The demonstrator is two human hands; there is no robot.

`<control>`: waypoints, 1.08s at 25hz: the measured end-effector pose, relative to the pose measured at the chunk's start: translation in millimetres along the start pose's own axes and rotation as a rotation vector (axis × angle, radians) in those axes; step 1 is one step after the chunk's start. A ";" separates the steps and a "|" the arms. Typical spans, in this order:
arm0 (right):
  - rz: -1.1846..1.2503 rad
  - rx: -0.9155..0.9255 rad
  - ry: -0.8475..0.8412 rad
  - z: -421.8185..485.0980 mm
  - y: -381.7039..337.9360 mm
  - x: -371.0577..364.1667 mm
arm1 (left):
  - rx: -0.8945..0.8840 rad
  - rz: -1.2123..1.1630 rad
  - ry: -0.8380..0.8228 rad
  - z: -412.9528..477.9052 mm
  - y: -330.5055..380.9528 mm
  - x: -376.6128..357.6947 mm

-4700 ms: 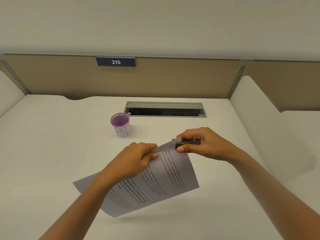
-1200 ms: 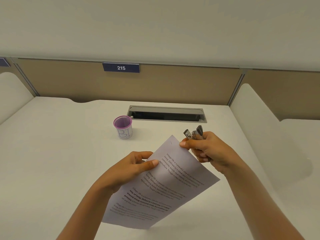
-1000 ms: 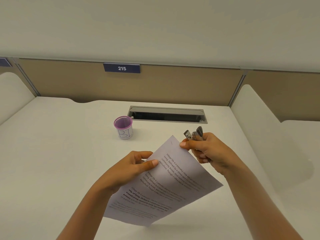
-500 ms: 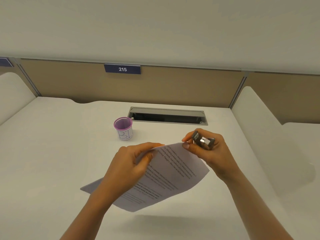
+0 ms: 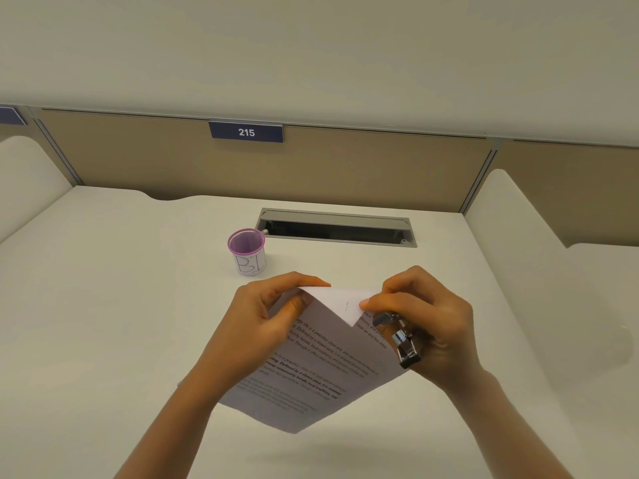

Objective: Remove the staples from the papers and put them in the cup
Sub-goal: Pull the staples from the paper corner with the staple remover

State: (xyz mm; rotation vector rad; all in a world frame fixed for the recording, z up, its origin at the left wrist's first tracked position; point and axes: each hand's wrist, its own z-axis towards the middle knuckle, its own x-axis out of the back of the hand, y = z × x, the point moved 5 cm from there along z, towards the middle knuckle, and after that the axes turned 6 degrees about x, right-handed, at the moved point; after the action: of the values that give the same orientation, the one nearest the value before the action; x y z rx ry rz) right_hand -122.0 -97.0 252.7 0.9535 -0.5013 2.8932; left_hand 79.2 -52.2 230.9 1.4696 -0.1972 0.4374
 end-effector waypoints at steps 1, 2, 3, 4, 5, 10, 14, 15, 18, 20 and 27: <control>-0.018 0.002 0.008 -0.1 -0.1 -0.4 | 0.002 0.004 -0.007 -0.2 0.3 -0.1; -0.037 0.005 0.017 -0.4 -0.1 0.1 | 0.003 0.009 -0.016 -0.1 0.4 -0.5; -0.054 0.011 0.023 -0.8 -0.3 0.2 | 0.004 0.014 -0.026 -0.4 0.6 -1.1; -0.067 0.020 0.026 -1.1 -0.5 0.3 | 0.004 0.021 -0.034 -0.6 0.9 -1.9; -0.080 0.033 0.028 -1.2 -1.2 0.1 | 0.008 0.033 -0.037 -1.4 1.3 -2.6; -0.144 0.048 0.132 -5.2 -0.2 -1.5 | -0.002 0.088 0.014 -7.0 2.2 -6.1; -0.152 0.054 0.130 -9.7 0.8 -4.0 | -0.019 0.040 -0.006 -8.8 5.1 -5.0; -0.150 0.055 0.121 -10.3 0.5 -4.6 | 0.002 0.010 0.004 -9.0 3.8 -3.1; -0.155 0.048 0.114 -11.2 0.8 -6.4 | 0.054 0.010 0.007 -8.1 -0.3 -2.0; -0.162 0.046 0.113 -11.0 0.9 -8.3 | 0.096 0.029 -0.017 -7.2 -0.8 -4.2; -0.195 0.052 0.061 -11.3 -1.9 -16.8 | 0.345 0.007 -0.099 -7.7 0.2 -9.4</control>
State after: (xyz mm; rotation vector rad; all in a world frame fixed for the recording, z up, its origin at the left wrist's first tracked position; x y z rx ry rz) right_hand -114.6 -90.7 234.8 0.8651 -0.3117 2.7619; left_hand 69.6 -46.2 226.6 1.8318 -0.2122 0.4187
